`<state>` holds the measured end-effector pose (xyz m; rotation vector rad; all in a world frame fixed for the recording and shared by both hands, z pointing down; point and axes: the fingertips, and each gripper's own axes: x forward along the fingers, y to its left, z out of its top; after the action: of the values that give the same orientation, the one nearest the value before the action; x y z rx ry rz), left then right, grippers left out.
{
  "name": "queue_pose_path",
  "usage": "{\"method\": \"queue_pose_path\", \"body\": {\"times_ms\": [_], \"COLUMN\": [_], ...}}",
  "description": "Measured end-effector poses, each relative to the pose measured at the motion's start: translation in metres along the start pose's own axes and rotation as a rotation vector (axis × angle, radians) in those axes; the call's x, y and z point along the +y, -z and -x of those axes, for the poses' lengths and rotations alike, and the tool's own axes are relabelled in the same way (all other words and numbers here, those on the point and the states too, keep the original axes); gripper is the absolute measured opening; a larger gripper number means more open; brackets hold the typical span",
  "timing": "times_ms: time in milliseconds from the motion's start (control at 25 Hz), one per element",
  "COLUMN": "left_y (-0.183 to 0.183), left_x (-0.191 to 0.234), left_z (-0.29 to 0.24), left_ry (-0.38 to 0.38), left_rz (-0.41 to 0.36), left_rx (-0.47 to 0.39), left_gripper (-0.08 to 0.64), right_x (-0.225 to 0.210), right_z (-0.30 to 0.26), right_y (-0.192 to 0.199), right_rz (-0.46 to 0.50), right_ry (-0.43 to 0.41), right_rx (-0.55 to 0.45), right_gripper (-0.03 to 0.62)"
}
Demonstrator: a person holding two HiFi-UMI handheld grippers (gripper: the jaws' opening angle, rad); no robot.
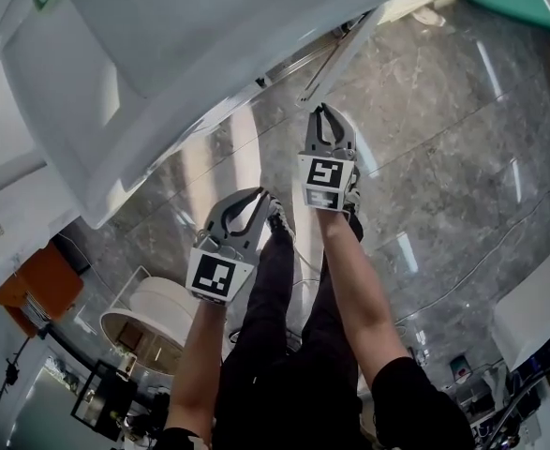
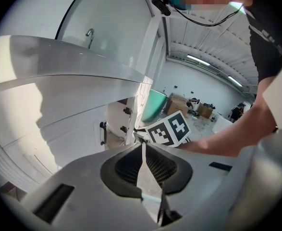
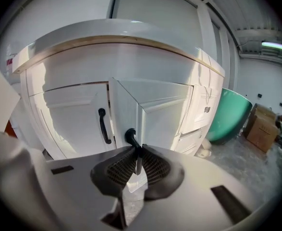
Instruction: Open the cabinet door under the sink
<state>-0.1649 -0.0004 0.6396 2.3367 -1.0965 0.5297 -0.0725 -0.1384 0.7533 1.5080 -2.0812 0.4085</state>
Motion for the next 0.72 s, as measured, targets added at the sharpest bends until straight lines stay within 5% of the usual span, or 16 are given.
{"method": "queue_pose_path", "body": {"times_ms": [440, 720], "left_y": [-0.020, -0.027], "left_x": [-0.054, -0.091], "left_z": [-0.037, -0.069], "left_ry": [0.052, 0.053], "left_rz": [-0.061, -0.041], "left_rx": [0.015, 0.017], "left_gripper": [0.032, 0.032], "right_x": [-0.071, -0.082], "right_z": [0.047, 0.050], "right_y": [0.041, 0.048], "right_rz": [-0.104, 0.109], "right_ry": [0.022, -0.175], "right_rx": [0.080, 0.097], "right_gripper": [0.086, 0.091]}}
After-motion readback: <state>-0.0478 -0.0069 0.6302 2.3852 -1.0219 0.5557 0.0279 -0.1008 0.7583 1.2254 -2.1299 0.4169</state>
